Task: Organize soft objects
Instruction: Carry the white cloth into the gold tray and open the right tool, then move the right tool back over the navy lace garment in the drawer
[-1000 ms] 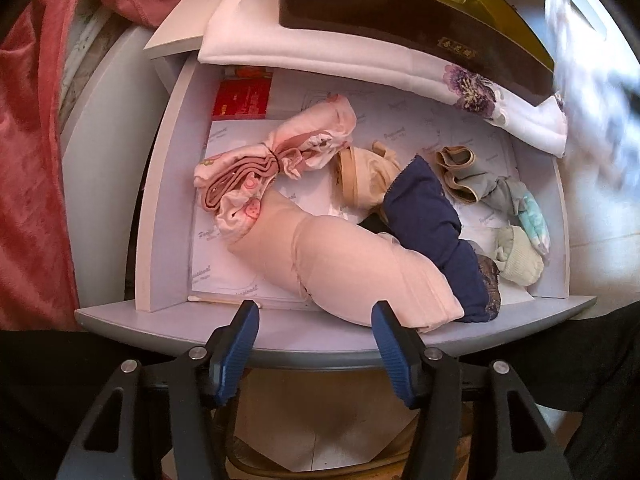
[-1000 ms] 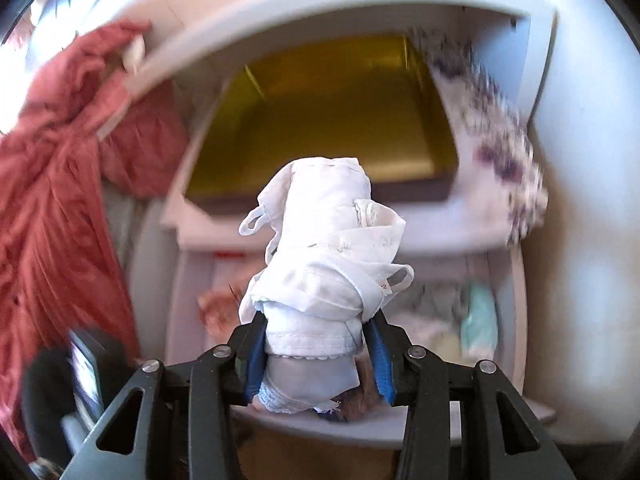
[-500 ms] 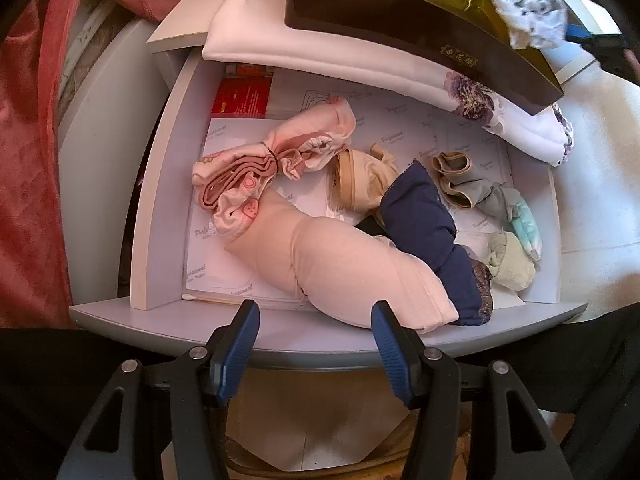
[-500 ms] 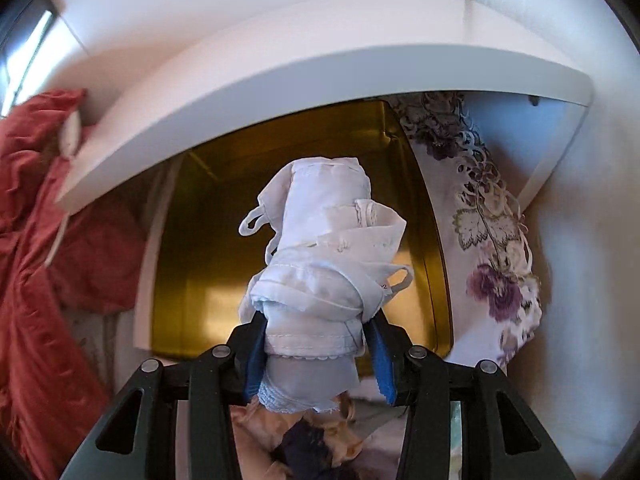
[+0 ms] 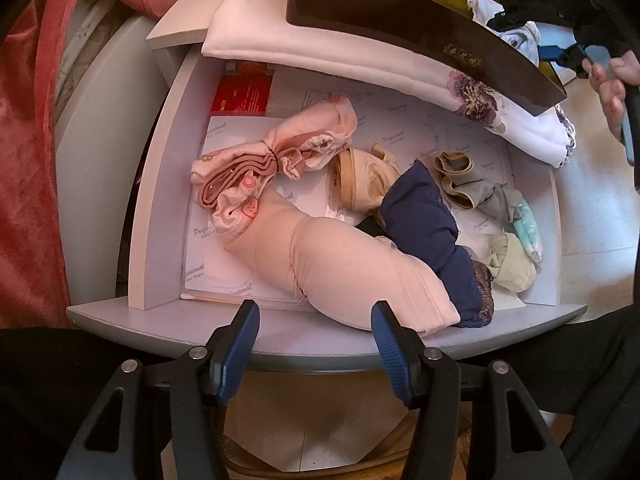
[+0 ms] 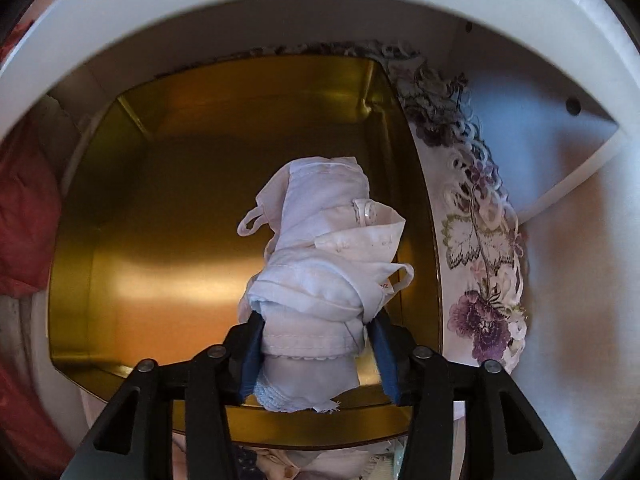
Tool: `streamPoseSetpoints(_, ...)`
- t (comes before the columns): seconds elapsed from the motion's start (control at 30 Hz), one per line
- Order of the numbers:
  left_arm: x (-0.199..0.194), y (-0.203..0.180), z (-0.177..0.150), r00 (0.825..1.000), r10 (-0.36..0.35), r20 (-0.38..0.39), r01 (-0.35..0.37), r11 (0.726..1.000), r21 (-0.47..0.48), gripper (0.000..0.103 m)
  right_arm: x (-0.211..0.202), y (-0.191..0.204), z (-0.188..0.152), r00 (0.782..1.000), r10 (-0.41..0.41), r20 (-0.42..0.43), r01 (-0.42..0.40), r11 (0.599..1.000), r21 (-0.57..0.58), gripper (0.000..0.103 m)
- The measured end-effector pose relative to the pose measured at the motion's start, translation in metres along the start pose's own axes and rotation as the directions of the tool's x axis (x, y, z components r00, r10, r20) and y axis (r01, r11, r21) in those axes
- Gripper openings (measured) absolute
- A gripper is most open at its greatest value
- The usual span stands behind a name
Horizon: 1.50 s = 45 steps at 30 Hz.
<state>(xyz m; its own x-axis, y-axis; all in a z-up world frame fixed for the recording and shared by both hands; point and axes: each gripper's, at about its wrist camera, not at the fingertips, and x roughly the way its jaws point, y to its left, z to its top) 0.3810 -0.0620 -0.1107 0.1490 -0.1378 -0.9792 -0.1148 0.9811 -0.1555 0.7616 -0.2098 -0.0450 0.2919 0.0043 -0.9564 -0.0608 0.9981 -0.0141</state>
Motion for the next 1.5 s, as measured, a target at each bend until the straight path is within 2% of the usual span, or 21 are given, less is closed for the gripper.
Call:
streamPoseSetpoints(0.07, 0.0, 0.0, 0.0, 1.0, 0.002, 0.001, -0.002, 1.0, 0.001, 0.059, 0.001, 0.0, -0.002, 1.0, 0.0, 0.003, 0.0, 1.0, -0.008, 0.059)
streamPoseSetpoints(0.43, 0.0, -0.001, -0.001, 1.0, 0.006, 0.004, -0.006, 1.0, 0.009, 0.059, -0.003, -0.004, -0.006, 1.0, 0.016, -0.005, -0.016, 1.0, 0.021, 0.07)
streamPoseSetpoints(0.57, 0.0, -0.001, -0.001, 1.0, 0.007, 0.005, -0.007, 1.0, 0.01, 0.059, -0.008, -0.006, -0.007, 1.0, 0.023, -0.003, -0.023, 0.999, 0.032, 0.079)
streamPoseSetpoints(0.97, 0.0, -0.001, -0.001, 1.0, 0.005, 0.008, -0.005, 1.0, 0.01, 0.059, -0.029, -0.013, -0.022, 0.997, 0.062, 0.035, -0.064, 0.996, 0.056, 0.08)
streamPoseSetpoints(1.5, -0.001, -0.002, -0.002, 1.0, 0.009, 0.011, -0.009, 1.0, 0.014, 0.059, -0.07, -0.032, -0.05, 0.987, 0.096, 0.13, -0.108, 0.99, 0.094, 0.08)
